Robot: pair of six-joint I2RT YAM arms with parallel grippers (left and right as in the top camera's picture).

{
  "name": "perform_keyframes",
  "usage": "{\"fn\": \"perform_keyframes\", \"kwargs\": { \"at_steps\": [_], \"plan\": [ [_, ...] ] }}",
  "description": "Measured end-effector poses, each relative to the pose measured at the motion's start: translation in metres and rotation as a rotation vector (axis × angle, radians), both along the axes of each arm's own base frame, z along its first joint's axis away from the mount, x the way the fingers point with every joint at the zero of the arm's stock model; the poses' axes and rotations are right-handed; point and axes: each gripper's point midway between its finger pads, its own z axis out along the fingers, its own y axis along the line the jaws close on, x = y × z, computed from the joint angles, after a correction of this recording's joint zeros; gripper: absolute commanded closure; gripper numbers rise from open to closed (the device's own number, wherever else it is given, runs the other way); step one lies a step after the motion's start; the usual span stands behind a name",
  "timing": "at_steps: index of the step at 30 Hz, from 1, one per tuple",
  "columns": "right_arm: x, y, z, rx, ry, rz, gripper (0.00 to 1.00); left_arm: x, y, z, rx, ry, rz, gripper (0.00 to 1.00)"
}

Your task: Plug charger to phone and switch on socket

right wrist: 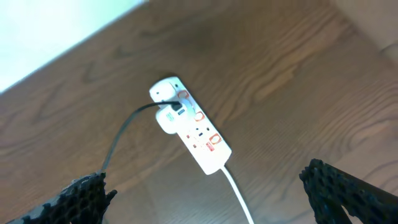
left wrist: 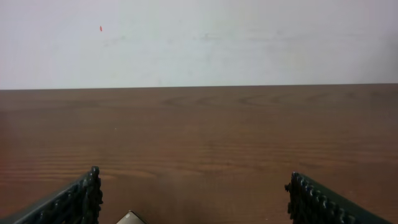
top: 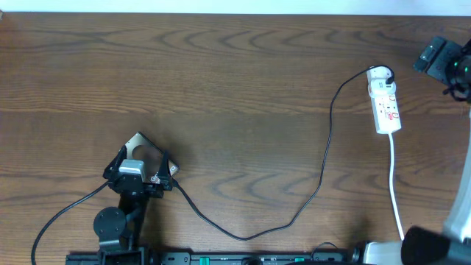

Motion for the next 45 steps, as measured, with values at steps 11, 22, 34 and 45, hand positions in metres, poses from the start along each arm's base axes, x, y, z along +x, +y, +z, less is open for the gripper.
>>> {"fn": "perform_keyframes", "kwargs": {
  "at_steps": [11, 22, 34, 45],
  "plan": [
    [-0.024, 0.040, 0.079, -0.083, -0.291, 0.080, 0.01, 0.000, 0.000, 0.000, 0.000, 0.000, 0.000, 0.08],
    [-0.043, 0.099, 0.063, -0.104, -0.732, 0.223, 0.01, 0.000, 0.000, 0.000, 0.000, 0.000, -0.001, 0.08],
    [-0.116, 0.106, -0.002, -0.127, -1.120, 0.222, 0.01, 0.000, -0.001, 0.000, 0.000, 0.000, -0.004, 0.08],
    [-0.137, 0.105, -0.075, -0.084, -1.144, 0.204, 0.01, 0.000, -0.001, 0.000, 0.000, 0.001, -0.004, 0.08]
  ]
}}
